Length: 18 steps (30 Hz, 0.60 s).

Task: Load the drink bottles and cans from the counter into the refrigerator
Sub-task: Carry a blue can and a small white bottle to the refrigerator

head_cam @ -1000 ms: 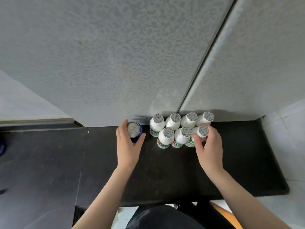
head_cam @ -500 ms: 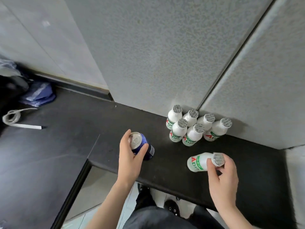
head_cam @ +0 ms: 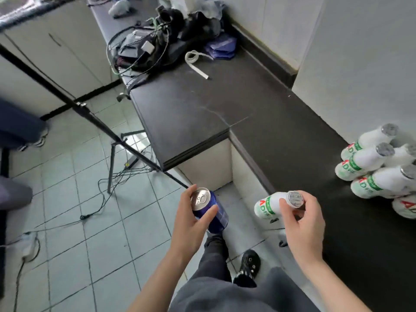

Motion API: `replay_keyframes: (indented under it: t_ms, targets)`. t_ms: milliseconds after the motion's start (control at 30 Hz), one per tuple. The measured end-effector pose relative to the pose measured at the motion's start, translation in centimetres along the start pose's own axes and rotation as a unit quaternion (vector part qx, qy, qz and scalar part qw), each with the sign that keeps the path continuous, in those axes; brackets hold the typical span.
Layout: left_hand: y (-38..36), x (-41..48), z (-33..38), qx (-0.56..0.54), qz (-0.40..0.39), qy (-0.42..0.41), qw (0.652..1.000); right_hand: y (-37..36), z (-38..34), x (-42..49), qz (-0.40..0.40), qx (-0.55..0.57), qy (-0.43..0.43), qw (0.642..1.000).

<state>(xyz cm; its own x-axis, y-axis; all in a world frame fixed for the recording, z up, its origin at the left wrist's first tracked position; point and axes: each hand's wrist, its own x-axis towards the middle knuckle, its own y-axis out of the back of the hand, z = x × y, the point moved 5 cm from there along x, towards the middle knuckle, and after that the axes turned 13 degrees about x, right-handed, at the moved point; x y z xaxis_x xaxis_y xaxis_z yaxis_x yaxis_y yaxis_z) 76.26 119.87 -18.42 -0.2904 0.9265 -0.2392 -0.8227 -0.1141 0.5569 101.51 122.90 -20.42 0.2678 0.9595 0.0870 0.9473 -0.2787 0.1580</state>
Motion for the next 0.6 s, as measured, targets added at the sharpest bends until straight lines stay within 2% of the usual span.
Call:
replay_keyframes:
  t_ms: [233,400,600]
  targets:
    - [5.8,-5.3,-8.7,-0.025,0.094,0.131,0.987,-8.8,0.3,-4.3,-0.163,-0.015,-0.045,0.986]
    - [10.5,-8.3,-14.3,-0.065,0.130,0.170,0.975,-17.1,-1.9,-7.9,-0.265,-0.028,-0.023,0.963]
    - [21.1,-13.3,-22.9,-0.112,0.228,0.229,0.940,-29.8,-5.7,-16.1,-0.374,-0.040,0.010,0.927]
